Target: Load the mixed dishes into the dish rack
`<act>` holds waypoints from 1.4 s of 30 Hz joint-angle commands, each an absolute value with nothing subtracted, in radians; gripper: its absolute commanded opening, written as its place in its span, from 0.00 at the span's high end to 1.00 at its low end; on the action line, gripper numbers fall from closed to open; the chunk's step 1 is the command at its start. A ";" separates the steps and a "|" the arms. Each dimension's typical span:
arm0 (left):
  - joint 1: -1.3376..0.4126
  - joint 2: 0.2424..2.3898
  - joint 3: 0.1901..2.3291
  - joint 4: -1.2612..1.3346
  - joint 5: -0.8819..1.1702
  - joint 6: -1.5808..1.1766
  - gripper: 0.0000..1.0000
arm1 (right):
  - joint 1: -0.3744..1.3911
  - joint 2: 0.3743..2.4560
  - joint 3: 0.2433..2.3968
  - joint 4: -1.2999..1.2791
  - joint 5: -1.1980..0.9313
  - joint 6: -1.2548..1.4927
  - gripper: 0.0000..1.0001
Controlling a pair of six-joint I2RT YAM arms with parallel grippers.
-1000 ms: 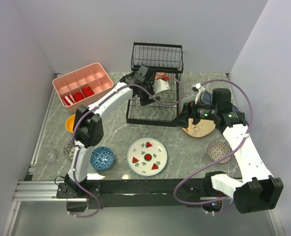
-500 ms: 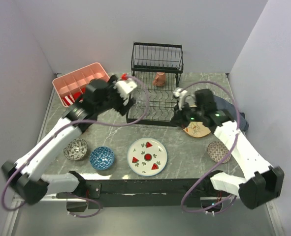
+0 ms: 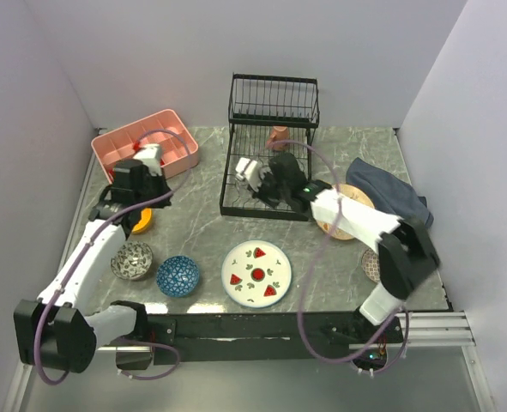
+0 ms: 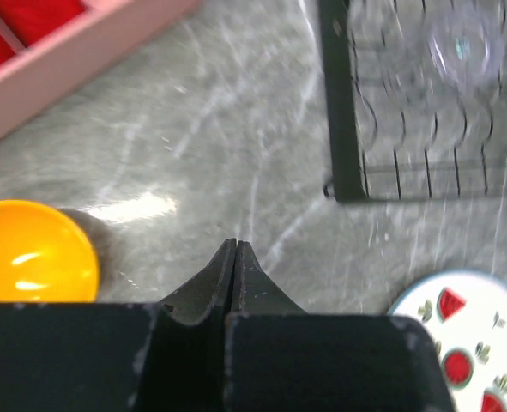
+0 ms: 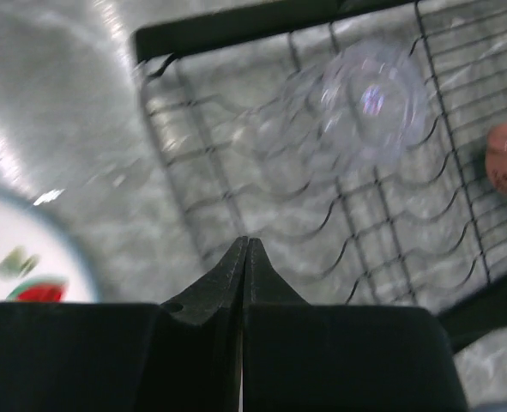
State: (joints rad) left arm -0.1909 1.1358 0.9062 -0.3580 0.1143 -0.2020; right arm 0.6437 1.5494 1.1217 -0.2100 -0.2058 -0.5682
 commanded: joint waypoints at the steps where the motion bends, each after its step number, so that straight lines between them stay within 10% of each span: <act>1: -0.108 1.072 0.887 -0.299 0.138 -0.284 0.99 | 0.646 1.702 1.285 -0.091 -0.144 -0.623 1.00; 42: 0.052 1.123 0.871 -0.288 0.221 -0.278 0.99 | 0.630 2.451 1.857 0.535 0.368 -0.888 1.00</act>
State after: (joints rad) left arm 0.0425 1.1305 0.8566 -0.3191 0.1867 -0.2829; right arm 0.6353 2.4336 1.8172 0.3763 0.2794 -0.8536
